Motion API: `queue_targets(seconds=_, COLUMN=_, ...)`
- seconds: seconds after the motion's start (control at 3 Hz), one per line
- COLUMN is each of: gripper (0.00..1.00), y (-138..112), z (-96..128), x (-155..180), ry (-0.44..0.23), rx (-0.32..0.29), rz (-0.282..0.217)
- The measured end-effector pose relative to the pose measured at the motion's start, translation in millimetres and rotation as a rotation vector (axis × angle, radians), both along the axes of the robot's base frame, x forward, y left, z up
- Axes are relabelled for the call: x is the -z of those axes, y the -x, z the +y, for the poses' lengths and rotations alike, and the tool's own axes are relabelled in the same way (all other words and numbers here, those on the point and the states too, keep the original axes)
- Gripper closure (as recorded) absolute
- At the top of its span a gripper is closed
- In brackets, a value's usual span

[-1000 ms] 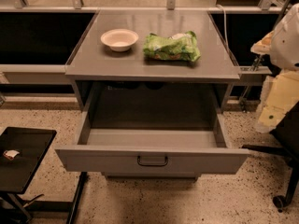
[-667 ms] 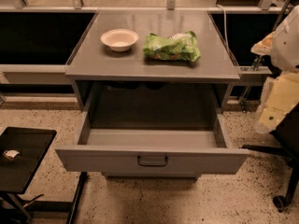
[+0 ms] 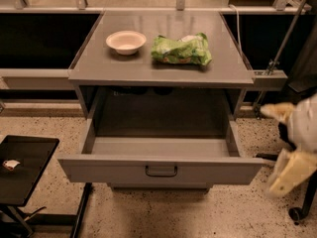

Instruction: Close top drawer

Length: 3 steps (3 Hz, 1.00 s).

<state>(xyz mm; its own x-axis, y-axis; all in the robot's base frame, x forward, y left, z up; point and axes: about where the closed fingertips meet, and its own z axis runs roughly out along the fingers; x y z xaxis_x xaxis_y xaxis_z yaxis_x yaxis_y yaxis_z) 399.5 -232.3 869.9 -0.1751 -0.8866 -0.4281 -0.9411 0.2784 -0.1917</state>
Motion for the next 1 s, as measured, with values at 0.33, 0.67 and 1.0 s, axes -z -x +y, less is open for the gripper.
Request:
queue_targets(seconds=0.33, gripper=0.00, y=28, z=-1, x=103, ry=-0.241, rx=-0.002, rz=0.084)
queue_targets(seconds=0.67, gripper=0.00, y=42, z=9, x=164, ry=-0.419, rx=-0.124, rz=0.133)
queue_targets(seconds=1.0, gripper=0.00, y=45, z=12, x=203, ry=-0.476, rx=-0.190, rz=0.146)
